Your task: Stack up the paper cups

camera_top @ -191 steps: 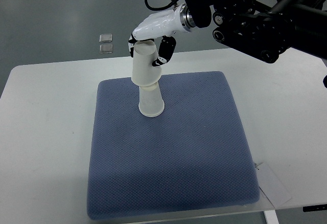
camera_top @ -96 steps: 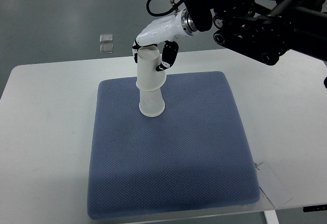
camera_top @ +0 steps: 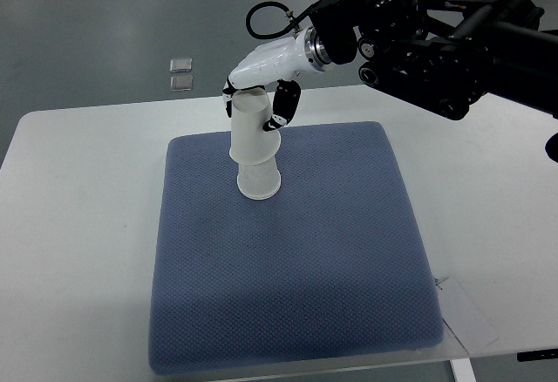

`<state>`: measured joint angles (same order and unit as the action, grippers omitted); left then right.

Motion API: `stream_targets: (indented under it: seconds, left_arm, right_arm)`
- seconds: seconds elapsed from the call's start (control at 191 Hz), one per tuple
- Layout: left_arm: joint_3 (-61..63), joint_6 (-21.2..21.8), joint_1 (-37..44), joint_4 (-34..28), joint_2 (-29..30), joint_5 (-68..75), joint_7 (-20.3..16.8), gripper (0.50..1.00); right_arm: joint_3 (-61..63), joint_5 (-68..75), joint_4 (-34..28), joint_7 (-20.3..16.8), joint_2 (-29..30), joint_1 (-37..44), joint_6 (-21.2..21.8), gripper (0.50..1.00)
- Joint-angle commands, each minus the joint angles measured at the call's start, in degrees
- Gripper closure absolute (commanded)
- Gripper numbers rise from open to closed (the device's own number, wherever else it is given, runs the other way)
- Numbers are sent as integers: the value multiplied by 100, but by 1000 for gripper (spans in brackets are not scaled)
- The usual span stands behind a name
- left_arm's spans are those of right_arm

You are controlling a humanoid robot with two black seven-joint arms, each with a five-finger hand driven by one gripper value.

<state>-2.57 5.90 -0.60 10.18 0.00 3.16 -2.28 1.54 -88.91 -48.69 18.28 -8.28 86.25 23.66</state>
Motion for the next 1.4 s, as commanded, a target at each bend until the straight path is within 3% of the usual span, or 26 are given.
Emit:
stream_targets:
  seconds: [0.0,0.199,0.372,0.455,0.555,0.639,0.707,1.094,1.393]
  left_arm:
    - [2,-1,7,2,0,0,0,500]
    - [2,-1,-1,-7,0,0,0,500]
    - [-6,-1,-1,2,0,0,0,500]
    - [2,-1,-1,-7,0,0,0,500]
    - [2,-1,7,2,0,0,0,500]
    - [2,-1,7,2,0,0,0,500]
    - [2,-1,-1,2,0,0,0,500]
    - [-6,-1,7,2,0,0,0,500]
    - [2,-1,7,2,0,0,0,500]
  right_arm:
    - [-4,-4,-1,-8,2,-64,-28,893]
    - [-4,-4,17,-52,2,-117,-54,887]
    - [5,-4,52,-88,19,-161,-80,842]
    - [5,-4,52,-88,28,-214,-159,775]
    - [13,5,52,-96,28,-293,-256,730]
    - [22,14,61,-88,19,-337,-309,632]
    - [40,40,61,-88,11,-354,-309,599]
    - [215,154,70,-79,-183,-460,-327,587]
    - [1850,1217,799,-237,-754,-1083,-274,587]
